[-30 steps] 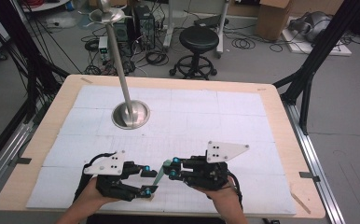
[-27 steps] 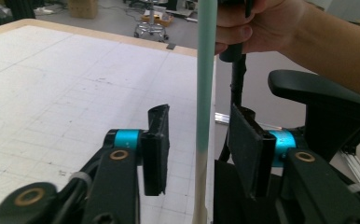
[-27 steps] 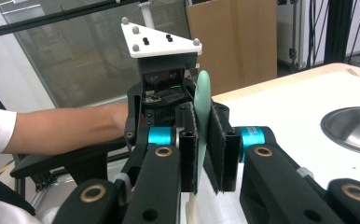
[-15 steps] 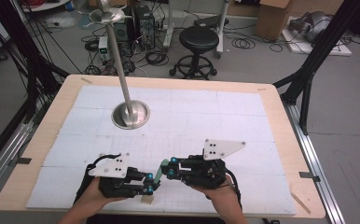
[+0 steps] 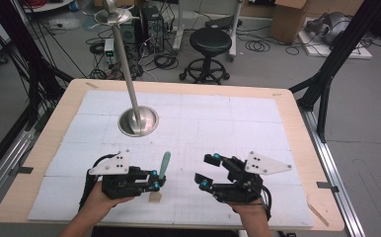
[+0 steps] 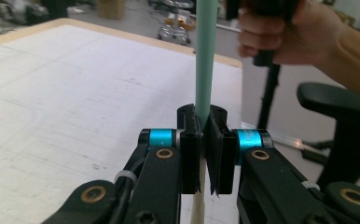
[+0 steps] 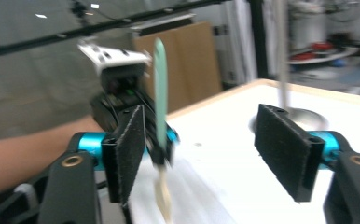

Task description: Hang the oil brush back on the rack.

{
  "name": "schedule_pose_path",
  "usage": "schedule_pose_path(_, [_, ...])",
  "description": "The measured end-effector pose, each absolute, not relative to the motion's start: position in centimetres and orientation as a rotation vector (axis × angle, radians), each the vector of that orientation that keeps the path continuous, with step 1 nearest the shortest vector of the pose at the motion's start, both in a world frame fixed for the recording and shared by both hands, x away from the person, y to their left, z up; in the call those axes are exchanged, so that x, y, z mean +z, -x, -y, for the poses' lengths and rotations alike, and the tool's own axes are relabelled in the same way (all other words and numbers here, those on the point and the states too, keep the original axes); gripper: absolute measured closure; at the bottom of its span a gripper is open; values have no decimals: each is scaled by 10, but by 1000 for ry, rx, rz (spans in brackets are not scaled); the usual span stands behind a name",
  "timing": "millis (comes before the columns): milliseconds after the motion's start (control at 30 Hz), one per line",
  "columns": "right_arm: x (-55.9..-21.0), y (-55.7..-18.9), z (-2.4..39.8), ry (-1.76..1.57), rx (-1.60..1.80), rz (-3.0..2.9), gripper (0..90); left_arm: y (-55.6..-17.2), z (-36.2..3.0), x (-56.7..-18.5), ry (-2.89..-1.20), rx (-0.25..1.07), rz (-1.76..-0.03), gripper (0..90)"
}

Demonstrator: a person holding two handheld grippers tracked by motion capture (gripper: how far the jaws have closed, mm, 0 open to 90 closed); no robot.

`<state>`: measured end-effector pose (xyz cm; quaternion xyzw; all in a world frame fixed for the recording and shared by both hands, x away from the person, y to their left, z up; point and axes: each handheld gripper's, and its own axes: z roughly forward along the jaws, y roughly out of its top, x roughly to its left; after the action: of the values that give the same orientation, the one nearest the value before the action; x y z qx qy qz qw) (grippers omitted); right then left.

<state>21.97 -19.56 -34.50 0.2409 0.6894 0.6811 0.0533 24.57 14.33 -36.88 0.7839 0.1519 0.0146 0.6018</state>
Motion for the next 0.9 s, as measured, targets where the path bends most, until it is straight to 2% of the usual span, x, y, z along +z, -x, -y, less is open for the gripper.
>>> schedule_pose_path(133, [-348,-212,215,-823,1841,-2049,195,-259,-153,-359,-1777,79,-433,842])
schedule_pose_path(267, [-353,-206,228,-857,1671,-2017,167,-273,-163,-344,-1717,98,-479,842])
schedule_pose_path(900, [-372,-203,244,-906,1628,-1990,165,-329,-190,-271,-1618,235,-604,842])
